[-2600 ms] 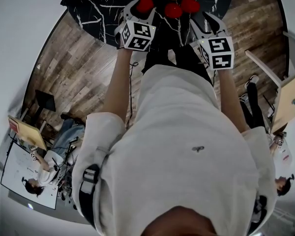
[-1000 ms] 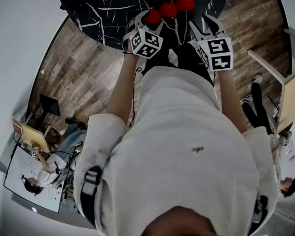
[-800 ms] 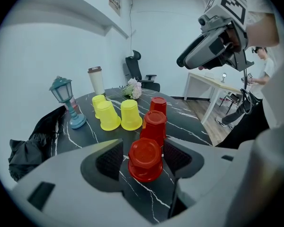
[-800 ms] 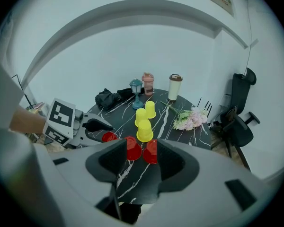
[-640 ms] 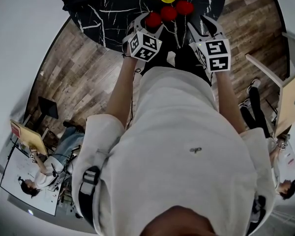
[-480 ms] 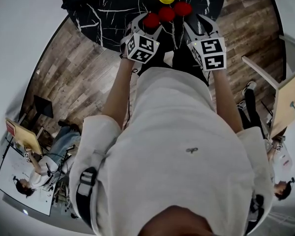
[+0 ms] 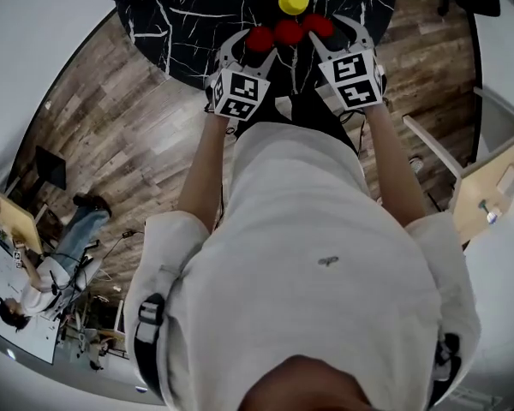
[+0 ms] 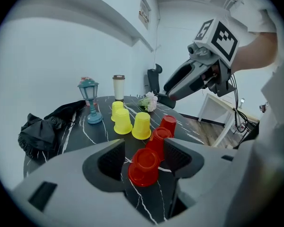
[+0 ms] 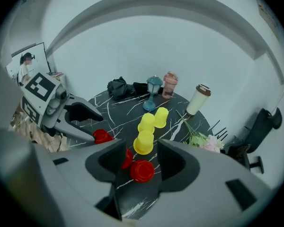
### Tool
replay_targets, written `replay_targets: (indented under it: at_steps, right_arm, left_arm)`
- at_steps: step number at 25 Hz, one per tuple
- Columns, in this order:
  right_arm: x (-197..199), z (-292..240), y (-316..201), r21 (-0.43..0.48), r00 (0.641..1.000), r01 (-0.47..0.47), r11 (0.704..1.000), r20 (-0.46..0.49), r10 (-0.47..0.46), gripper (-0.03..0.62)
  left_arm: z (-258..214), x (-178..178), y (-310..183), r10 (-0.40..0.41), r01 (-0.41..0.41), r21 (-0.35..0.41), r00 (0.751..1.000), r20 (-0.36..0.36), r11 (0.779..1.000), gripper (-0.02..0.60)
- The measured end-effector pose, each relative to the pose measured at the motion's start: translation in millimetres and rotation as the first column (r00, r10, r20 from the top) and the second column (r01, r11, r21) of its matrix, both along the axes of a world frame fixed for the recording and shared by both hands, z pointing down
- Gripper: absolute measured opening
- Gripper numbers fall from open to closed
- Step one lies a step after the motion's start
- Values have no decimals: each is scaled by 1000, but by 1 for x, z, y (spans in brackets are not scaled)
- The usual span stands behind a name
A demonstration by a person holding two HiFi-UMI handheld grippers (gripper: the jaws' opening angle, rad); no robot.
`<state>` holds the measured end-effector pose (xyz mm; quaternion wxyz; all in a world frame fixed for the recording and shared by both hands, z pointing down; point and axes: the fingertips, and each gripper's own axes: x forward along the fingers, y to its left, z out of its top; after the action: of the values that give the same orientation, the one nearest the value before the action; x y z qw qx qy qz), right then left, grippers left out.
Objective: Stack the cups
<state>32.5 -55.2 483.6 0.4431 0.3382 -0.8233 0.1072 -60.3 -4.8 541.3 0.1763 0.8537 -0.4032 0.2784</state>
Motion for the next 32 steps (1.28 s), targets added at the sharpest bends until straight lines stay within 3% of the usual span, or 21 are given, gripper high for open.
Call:
replay_targets:
  at_steps: [11,21,32]
  right_arm:
    - [-24,40,-34,-64,969,217,974,-104,-223,222]
    - [-29,83,-46,-139,945,275,951,-142,-294,258]
    - [-31,103,-52,-144,922,336,931,-150,-357,231]
  left_arm:
    - [0,-24,-5,-231,231,-17,973,-16,973,252]
    - [8,-24,0,-343,342,-29,939,-19,939,252]
    - [12,-29,9,-425,424,-58,905,-7,904,252]
